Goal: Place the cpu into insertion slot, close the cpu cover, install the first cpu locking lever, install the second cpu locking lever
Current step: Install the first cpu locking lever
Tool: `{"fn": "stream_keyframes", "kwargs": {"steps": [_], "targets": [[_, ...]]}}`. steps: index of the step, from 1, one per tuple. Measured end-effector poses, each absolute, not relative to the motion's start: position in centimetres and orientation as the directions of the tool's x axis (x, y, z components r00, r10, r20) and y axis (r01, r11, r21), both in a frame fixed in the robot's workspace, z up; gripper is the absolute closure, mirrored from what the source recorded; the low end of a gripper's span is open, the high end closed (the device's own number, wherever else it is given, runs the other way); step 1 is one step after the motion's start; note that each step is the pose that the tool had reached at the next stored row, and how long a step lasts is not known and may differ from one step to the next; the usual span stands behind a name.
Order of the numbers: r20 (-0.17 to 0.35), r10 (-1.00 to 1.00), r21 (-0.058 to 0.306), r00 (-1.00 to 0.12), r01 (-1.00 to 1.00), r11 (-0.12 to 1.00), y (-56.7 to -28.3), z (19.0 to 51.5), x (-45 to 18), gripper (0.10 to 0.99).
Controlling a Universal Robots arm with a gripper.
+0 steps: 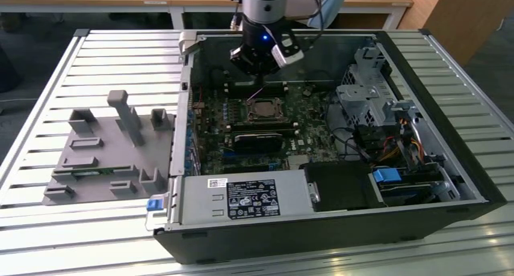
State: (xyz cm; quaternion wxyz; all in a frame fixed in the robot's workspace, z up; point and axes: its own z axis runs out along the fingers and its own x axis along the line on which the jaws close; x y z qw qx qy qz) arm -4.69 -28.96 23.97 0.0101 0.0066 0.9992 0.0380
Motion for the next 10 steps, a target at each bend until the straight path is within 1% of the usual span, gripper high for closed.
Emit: {"fn": "stream_keyframes", "kwargs": {"steps": [10], "targets": [[-0.020,0.014,0.076,-1.000,0.013,0.997,-28.69,23.58,-3.81,0.980]]}}
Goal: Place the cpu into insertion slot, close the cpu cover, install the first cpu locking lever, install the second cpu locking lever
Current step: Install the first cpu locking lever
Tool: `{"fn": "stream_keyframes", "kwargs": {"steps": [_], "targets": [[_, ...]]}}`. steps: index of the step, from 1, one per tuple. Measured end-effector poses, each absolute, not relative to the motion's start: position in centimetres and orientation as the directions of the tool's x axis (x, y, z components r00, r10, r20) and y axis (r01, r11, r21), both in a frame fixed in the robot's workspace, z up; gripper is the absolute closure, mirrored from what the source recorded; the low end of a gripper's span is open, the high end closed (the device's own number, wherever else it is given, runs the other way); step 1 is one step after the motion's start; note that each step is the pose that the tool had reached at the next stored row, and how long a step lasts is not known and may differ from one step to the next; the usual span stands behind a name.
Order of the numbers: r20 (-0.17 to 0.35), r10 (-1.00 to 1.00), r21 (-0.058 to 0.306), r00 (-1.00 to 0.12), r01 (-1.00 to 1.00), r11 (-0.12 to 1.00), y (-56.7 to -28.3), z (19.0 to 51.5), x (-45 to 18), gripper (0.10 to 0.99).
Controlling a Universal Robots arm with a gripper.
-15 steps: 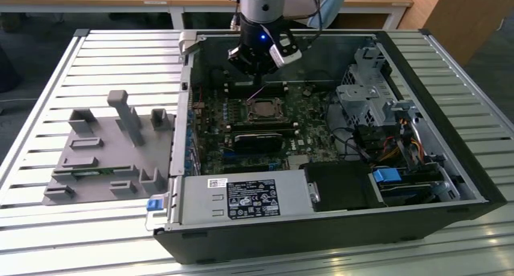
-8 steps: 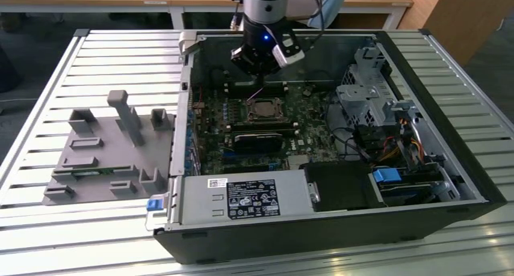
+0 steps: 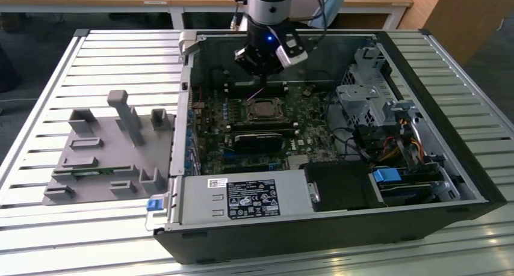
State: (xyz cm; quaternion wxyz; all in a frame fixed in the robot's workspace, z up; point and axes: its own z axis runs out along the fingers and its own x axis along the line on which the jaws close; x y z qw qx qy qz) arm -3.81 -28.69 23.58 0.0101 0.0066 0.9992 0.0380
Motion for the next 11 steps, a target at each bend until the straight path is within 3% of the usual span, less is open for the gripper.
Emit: {"fn": "stream_keyframes", "kwargs": {"steps": [11], "targets": [[-0.020,0.014,0.076,-1.000,0.013,0.997,-28.6,22.5,-2.8,0.980]]}}
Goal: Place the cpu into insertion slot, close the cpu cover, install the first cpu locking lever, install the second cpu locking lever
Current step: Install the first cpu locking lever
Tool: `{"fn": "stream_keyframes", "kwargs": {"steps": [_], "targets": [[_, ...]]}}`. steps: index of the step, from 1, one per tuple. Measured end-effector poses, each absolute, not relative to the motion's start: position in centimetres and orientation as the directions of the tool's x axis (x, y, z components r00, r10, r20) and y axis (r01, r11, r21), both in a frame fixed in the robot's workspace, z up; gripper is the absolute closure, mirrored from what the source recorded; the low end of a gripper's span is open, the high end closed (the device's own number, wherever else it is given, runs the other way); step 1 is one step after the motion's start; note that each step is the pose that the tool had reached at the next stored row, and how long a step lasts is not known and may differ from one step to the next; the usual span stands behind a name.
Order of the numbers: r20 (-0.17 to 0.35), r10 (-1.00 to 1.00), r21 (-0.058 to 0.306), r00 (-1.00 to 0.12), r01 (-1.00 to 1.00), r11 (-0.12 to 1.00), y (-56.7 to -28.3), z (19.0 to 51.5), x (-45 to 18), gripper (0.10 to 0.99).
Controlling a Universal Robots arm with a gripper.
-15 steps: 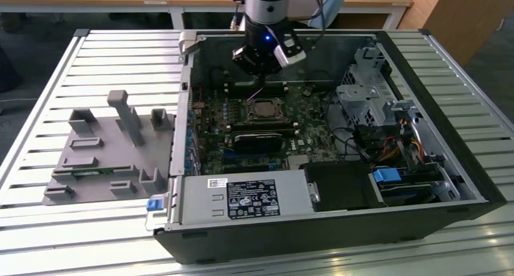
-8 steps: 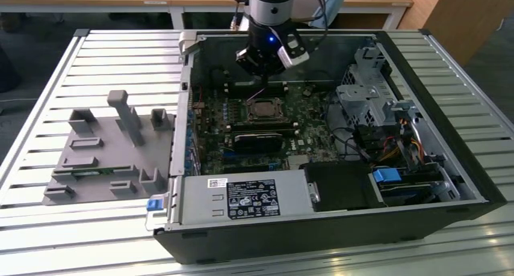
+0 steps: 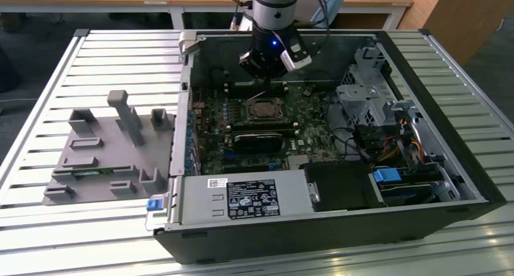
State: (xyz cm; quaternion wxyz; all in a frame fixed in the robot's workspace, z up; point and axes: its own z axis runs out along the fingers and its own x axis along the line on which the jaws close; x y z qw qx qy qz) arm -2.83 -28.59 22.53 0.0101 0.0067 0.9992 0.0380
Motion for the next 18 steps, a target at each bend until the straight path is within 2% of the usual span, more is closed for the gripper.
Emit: {"fn": "stream_keyframes", "kwargs": {"steps": [18], "targets": [[-0.019,0.014,0.076,-1.000,0.013,0.997,-28.5,20.9,-1.8,0.980]]}}
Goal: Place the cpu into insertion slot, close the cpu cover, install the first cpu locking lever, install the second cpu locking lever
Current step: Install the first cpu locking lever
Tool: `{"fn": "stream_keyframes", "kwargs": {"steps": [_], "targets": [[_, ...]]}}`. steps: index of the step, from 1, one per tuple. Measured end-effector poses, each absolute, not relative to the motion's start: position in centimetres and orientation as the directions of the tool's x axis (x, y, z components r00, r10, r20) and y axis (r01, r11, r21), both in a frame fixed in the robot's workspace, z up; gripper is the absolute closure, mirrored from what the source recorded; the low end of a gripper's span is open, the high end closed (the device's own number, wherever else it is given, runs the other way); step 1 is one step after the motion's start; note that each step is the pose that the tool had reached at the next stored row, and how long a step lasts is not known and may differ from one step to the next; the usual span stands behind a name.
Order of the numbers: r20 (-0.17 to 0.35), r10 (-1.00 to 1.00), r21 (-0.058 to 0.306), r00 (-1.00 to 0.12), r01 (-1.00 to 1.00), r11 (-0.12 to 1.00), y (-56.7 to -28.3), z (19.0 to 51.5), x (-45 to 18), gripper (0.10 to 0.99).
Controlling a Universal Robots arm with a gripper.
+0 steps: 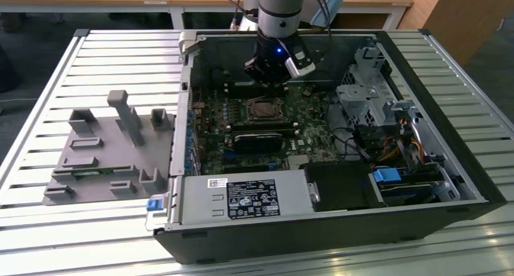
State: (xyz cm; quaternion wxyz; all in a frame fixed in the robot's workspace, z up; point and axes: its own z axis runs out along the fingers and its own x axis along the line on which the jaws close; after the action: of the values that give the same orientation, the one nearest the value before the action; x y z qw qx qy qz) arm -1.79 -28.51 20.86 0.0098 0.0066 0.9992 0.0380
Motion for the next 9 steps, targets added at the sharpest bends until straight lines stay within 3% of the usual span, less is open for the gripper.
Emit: {"fn": "stream_keyframes", "kwargs": {"steps": [9], "targets": [[-0.019,0.014,0.069,-1.000,0.012,0.998,-28.48,20.26,-1.77,0.980]]}}
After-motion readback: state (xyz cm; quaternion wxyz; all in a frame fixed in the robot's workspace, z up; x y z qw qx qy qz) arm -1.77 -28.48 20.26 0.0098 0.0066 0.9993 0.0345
